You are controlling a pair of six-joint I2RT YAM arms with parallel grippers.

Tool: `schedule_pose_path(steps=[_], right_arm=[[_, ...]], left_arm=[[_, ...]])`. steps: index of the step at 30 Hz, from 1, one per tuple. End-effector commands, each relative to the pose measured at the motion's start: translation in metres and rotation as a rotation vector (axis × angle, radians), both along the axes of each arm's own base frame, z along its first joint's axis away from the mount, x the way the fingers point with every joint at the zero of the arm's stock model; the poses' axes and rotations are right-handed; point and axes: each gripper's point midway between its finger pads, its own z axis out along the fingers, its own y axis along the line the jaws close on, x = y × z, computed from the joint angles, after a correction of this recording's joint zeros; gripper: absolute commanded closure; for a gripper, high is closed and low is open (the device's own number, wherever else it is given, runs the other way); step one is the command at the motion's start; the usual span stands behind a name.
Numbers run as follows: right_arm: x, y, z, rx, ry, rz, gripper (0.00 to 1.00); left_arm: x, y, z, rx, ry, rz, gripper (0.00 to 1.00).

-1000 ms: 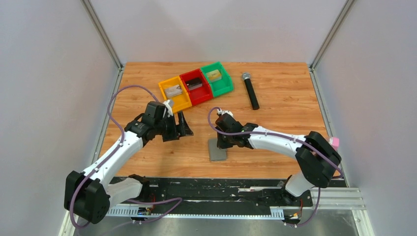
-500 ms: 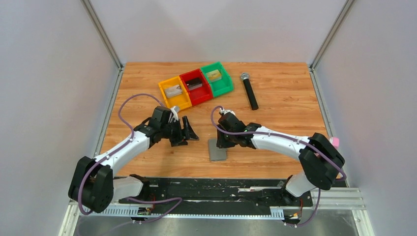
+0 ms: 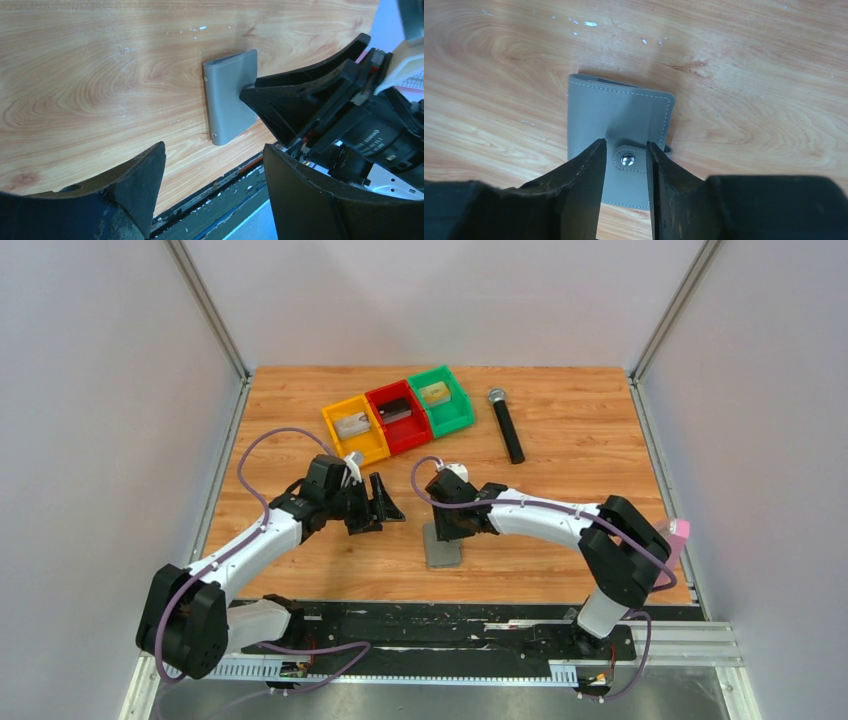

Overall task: Take the credit cards out of the card holder
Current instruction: Open the card holder at the center of the board.

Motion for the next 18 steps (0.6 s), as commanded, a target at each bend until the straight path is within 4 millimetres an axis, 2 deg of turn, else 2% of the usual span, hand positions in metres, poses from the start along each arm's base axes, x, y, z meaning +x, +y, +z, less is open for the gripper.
schedule_pose_path(steps=[1,5,9,12,15,18], right_arm=[[0.002,-0.005,-0.006,-0.095,-0.008,-0.023,0.64],[-0.006,-0.006,-0.015,-0.144,0.007,-0.011,0.67],[-0.01,-0.007,-0.013,-0.153,0.015,-0.015,0.68],[-0.01,-0.006,-0.009,-0.151,0.014,-0.018,0.68],[-0.011,-0.004,-0.003,-0.141,0.013,-0.012,0.63],[-0.011,0.0,0.008,-0.109,0.002,-0.005,0.63]], left_arm=[[0.002,-0.001,0.01,-0.012,-0.048,-0.005,0.2],[0.002,0.001,0.009,-0.004,-0.051,-0.003,0.2],[0.003,0.0,0.009,-0.004,-0.05,-0.003,0.2],[0.003,0.0,0.009,-0.006,-0.048,-0.004,0.2],[0.003,0.0,0.009,-0.007,-0.048,-0.003,0.2],[0.002,0.0,0.008,-0.004,-0.047,-0.001,0.2]])
